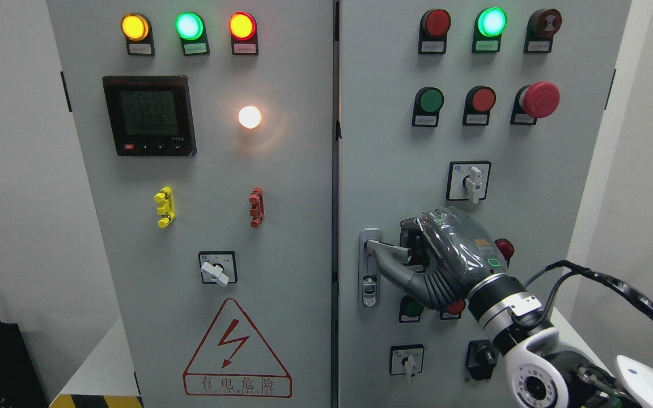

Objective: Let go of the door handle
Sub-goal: 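Pull the latch handle outward with the right hand to unlatch the door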

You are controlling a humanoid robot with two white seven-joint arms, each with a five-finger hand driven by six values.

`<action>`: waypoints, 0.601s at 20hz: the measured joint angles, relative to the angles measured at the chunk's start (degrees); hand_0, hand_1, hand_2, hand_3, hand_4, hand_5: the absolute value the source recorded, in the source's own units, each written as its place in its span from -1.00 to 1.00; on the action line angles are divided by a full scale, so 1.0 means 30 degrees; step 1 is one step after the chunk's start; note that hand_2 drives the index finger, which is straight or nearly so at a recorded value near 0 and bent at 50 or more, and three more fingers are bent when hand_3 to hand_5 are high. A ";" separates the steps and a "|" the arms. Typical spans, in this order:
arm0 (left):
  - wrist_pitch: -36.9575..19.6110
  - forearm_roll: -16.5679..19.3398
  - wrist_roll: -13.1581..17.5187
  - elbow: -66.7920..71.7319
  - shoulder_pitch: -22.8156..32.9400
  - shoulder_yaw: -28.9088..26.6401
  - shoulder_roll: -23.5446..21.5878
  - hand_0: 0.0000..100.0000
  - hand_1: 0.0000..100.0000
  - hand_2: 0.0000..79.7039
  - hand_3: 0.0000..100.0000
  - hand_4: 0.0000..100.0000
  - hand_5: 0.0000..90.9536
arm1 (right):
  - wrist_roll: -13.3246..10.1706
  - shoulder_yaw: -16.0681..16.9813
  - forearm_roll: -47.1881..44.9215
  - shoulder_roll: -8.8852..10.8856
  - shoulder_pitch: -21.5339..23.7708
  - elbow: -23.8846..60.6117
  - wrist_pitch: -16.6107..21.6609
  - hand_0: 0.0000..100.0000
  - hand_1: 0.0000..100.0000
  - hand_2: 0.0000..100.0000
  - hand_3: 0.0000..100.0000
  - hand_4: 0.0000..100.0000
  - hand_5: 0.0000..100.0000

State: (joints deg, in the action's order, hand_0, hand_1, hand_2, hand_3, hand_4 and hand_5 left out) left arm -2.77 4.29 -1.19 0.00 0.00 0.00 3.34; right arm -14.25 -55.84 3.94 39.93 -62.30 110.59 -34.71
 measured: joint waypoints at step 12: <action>0.0000 -0.0004 0.0000 0.0000 0.0000 0.0000 -0.0001 -0.76 -0.22 -1.00 -1.00 -1.00 -1.00 | -0.0056 0.0022 0.0007 -0.0007 -0.0179 -0.0027 0.0058 -0.09 -0.38 0.40 1.00 1.00 1.00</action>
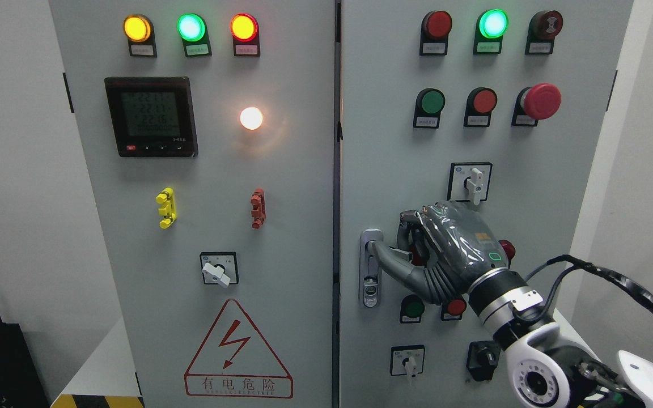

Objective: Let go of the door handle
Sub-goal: 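Pull the latch handle outward with the right hand to unlatch the door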

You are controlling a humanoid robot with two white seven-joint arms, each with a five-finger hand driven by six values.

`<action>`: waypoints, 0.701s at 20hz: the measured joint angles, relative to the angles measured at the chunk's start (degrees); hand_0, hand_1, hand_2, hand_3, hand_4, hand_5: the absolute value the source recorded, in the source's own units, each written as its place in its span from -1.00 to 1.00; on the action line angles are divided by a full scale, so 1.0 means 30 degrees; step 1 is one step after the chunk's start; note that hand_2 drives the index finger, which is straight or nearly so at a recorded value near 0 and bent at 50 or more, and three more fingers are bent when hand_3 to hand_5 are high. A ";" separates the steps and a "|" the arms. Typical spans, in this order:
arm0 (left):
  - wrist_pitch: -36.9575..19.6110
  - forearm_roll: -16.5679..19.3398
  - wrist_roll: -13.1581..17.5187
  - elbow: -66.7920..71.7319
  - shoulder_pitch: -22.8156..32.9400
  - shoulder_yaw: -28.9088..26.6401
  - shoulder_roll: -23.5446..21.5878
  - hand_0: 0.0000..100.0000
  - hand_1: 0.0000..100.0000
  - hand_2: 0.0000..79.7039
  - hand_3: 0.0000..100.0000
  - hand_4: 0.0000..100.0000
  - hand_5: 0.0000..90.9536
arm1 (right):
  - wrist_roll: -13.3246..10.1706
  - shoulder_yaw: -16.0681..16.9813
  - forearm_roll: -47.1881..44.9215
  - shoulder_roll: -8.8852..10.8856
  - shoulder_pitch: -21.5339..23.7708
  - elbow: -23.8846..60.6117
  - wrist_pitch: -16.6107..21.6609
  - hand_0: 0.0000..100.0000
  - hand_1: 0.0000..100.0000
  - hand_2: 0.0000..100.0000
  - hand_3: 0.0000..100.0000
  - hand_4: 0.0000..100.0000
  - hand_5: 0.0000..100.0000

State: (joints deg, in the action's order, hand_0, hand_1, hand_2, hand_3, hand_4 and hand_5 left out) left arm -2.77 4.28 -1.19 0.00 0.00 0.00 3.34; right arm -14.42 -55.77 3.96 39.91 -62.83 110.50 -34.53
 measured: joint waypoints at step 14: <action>0.0000 0.0002 0.0000 0.0000 0.0000 0.0000 0.0001 -0.76 -0.22 -1.00 -1.00 -1.00 -1.00 | 0.0022 -0.0005 -0.0001 -0.0212 -0.0354 -0.0179 -0.0031 -0.09 -0.37 0.17 1.00 1.00 1.00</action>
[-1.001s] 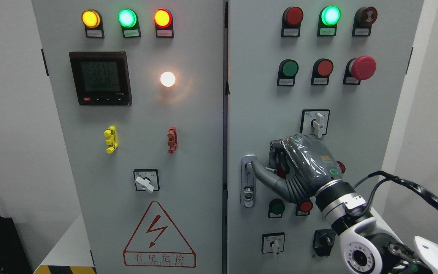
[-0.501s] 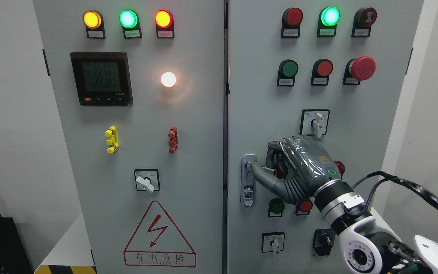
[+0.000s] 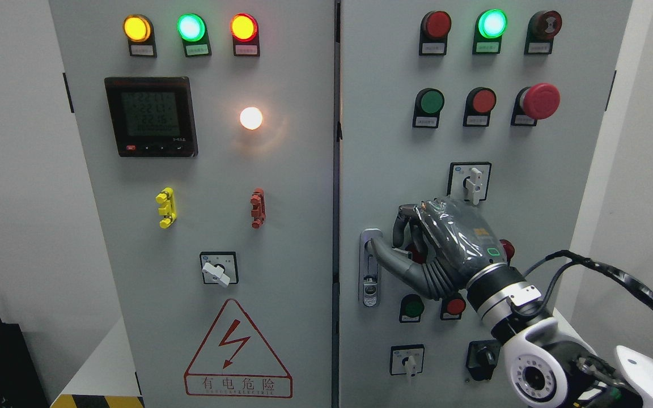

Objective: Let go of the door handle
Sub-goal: 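Pull the latch handle outward with the right hand to unlatch the door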

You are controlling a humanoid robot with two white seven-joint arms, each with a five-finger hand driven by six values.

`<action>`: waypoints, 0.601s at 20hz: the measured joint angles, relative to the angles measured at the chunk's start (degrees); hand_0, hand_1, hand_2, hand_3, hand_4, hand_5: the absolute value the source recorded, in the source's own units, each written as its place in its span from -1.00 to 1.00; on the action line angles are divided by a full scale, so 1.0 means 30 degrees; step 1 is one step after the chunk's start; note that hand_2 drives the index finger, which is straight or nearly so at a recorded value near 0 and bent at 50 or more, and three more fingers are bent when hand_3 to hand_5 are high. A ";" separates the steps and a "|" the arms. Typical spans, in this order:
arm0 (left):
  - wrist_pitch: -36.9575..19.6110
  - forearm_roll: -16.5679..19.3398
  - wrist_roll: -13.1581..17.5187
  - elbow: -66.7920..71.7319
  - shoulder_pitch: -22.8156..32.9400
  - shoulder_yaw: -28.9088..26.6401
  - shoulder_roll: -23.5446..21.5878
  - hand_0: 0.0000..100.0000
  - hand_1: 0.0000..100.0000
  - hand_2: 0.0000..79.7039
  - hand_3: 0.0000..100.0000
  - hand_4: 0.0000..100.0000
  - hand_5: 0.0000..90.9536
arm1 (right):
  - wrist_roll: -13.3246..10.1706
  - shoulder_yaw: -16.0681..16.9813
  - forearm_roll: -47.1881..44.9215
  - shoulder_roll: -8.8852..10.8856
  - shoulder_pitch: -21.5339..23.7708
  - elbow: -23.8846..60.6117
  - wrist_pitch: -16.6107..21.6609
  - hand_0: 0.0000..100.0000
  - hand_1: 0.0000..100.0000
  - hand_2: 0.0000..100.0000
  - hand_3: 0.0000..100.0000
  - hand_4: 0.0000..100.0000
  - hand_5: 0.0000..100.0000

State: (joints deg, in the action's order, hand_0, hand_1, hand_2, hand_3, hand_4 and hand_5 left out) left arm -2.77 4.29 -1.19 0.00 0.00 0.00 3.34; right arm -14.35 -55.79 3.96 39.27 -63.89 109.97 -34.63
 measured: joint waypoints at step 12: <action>0.0000 0.0004 0.0000 0.0000 0.0000 0.0000 0.0000 -0.76 -0.22 -1.00 -1.00 -1.00 -1.00 | 0.0016 -0.0004 0.0000 -0.0205 -0.0291 -0.0079 -0.0003 -0.09 -0.36 0.17 1.00 1.00 1.00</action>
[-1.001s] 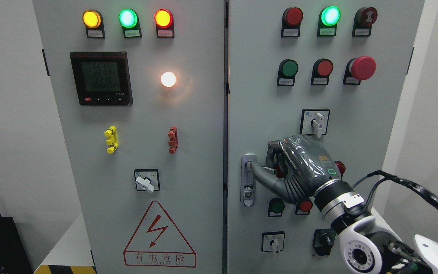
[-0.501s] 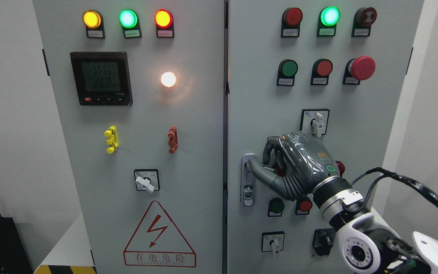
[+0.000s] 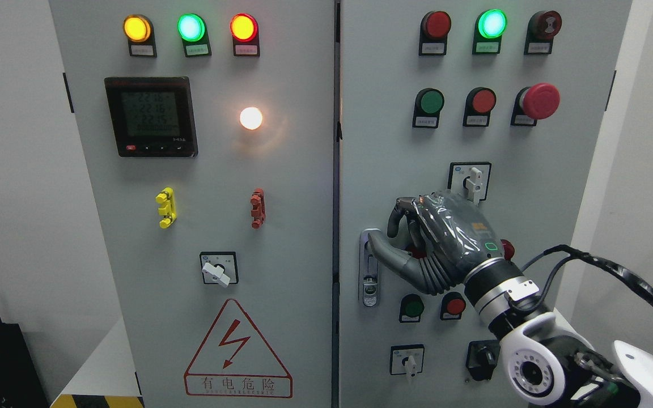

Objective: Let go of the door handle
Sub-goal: 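Pull the latch handle outward with the right hand to unlatch the door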

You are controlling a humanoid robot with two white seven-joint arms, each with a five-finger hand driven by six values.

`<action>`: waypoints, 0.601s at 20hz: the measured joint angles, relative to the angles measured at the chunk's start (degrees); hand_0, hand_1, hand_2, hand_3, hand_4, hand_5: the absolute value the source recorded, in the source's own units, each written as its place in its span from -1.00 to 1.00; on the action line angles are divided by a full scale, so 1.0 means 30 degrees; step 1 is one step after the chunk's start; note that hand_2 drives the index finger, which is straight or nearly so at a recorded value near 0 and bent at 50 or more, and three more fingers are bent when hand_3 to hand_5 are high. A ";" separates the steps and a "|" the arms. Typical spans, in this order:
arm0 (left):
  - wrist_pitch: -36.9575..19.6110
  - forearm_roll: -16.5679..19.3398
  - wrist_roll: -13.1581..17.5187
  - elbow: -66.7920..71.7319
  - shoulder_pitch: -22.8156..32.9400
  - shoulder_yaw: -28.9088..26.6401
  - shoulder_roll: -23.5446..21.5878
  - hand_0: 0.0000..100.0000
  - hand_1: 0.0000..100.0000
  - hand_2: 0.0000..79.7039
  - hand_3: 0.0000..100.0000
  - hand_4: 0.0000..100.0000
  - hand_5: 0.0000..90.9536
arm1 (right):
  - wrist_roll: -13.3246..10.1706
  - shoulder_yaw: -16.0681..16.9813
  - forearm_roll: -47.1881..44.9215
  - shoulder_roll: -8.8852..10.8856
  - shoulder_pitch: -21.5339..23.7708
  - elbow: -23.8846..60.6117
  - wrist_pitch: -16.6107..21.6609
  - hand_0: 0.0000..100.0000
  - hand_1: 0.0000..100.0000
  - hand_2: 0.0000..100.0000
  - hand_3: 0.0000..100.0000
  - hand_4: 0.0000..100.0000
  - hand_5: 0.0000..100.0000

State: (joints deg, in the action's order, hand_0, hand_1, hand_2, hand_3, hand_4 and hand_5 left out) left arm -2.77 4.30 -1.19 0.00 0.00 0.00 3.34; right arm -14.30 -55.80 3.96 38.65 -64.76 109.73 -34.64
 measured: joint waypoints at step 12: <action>0.0000 0.0003 0.0000 0.0000 0.0000 0.0000 0.0000 -0.76 -0.22 -1.00 -1.00 -1.00 -1.00 | -0.0389 -0.0001 0.0000 -0.0515 -0.0200 -0.0031 0.0019 -0.08 -0.34 0.21 1.00 1.00 1.00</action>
State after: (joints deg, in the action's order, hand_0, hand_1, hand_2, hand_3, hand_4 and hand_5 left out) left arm -2.77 4.31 -1.19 0.00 0.00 0.00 3.34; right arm -15.47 -55.81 3.95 37.11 -65.36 109.64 -34.58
